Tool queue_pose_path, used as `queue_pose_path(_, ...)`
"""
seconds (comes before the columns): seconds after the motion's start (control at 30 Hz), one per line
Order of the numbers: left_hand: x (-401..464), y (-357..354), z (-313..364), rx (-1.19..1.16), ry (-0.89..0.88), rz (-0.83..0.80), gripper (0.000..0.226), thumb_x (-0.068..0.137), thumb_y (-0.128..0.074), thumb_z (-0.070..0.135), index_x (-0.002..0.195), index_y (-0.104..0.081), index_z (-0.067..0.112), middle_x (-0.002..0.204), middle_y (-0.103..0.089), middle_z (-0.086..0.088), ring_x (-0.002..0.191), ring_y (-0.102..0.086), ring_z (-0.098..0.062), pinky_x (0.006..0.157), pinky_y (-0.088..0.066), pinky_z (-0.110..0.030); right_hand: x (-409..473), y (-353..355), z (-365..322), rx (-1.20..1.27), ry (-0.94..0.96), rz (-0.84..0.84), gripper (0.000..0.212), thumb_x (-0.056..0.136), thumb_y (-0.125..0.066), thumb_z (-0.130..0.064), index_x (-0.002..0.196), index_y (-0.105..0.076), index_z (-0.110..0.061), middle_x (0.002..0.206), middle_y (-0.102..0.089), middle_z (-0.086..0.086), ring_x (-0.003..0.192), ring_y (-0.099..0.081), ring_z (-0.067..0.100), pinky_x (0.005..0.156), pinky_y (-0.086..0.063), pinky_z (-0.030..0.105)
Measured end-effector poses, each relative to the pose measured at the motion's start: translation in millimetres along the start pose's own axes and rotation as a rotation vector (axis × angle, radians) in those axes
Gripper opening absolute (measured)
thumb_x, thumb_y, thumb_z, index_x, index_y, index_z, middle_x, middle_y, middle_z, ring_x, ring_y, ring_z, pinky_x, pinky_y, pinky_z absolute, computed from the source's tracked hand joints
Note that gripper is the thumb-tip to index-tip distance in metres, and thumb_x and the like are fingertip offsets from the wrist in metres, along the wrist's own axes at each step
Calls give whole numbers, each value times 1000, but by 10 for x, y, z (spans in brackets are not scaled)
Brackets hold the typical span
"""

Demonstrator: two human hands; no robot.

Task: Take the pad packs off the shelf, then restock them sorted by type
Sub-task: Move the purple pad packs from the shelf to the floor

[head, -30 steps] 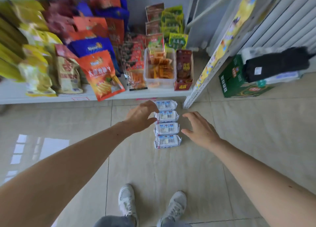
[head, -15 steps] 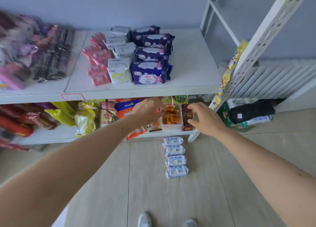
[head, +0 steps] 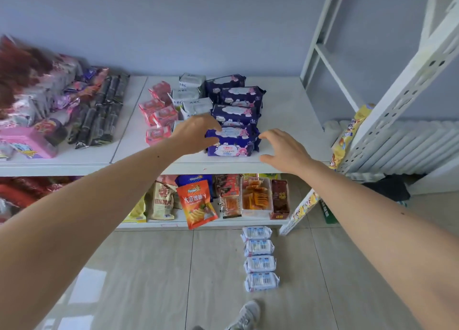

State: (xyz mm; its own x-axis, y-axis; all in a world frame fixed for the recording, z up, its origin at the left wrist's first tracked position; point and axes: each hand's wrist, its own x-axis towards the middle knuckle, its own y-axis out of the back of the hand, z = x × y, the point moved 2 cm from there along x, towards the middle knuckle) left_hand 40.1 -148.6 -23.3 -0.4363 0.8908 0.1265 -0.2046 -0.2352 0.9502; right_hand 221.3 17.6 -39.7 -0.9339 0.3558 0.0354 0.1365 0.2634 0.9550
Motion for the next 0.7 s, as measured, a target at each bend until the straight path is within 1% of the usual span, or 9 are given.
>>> queue_pose_path(0.03, 56, 26, -40, 7, 9, 3, 27, 86, -65, 28, 112, -65, 20, 119, -60, 3, 97, -57, -15, 73, -50, -33, 107, -26, 2, -4, 7, -18, 58, 86, -65, -33, 137, -41, -19, 142, -44, -1, 128, -42, 20, 94, -44, 39)
queue_pose_path(0.13, 228, 54, -151, 29, 31, -5, 29, 86, -65, 30, 114, -63, 22, 120, -60, 2, 104, -59, -17, 82, -54, -40, 414, -118, -6, -43, 37, -66, 74, 80, -71, -41, 142, -35, -20, 147, -40, 1, 131, -37, 22, 99, -42, 41)
queue_pose_path(0.23, 411, 56, -254, 28, 44, -26, 30, 89, -61, 30, 118, -61, 22, 124, -60, 1, 111, -56, -18, 90, -51, -41, 681, -246, -25, -109, 69, -131, 86, 75, -74, -47, 145, -31, -22, 149, -36, 2, 133, -34, 25, 101, -40, 42)
queue_pose_path(0.33, 623, 54, -339, 10, 48, -44, 34, 92, -56, 28, 125, -57, 18, 131, -56, -2, 120, -51, -20, 98, -43, -36, 896, -339, -12, -224, 104, -119, 86, 72, -73, -55, 142, -34, -23, 143, -41, 3, 125, -40, 25, 96, -42, 39)
queue_pose_path(0.43, 837, 4, -437, -14, 17, -82, 39, 93, -56, 26, 130, -54, 15, 136, -53, -3, 124, -48, -20, 102, -37, -34, 1019, -343, 74, -243, 85, -88, 85, 71, -73, -55, 141, -38, -21, 139, -44, 3, 122, -41, 25, 97, -41, 38)
queue_pose_path(0.5, 985, -46, -543, -23, 6, -116, 39, 93, -56, 27, 130, -54, 15, 136, -53, -3, 125, -47, -21, 105, -37, -36, 1057, -340, 148, -221, 71, -107, 81, 73, -72, -54, 140, -41, -20, 138, -46, 2, 123, -41, 23, 99, -40, 37)
queue_pose_path(0.57, 1126, -94, -627, -35, 4, -154, 40, 92, -56, 31, 130, -54, 19, 136, -53, -2, 128, -44, -23, 105, -38, -42, 1075, -317, 242, -202, 74, -136, 79, 73, -73, -54, 138, -43, -22, 136, -48, 0, 122, -41, 21, 99, -39, 36)
queue_pose_path(0.7, 1382, -179, -683, -45, -56, -222, 52, 88, -59, 40, 136, -48, 24, 139, -51, -2, 131, -39, -25, 104, -37, -49, 1060, -151, 468, -151, 59, -207, 81, 64, -78, -55, 133, -48, -25, 129, -51, -5, 115, -40, 17, 95, -40, 34)
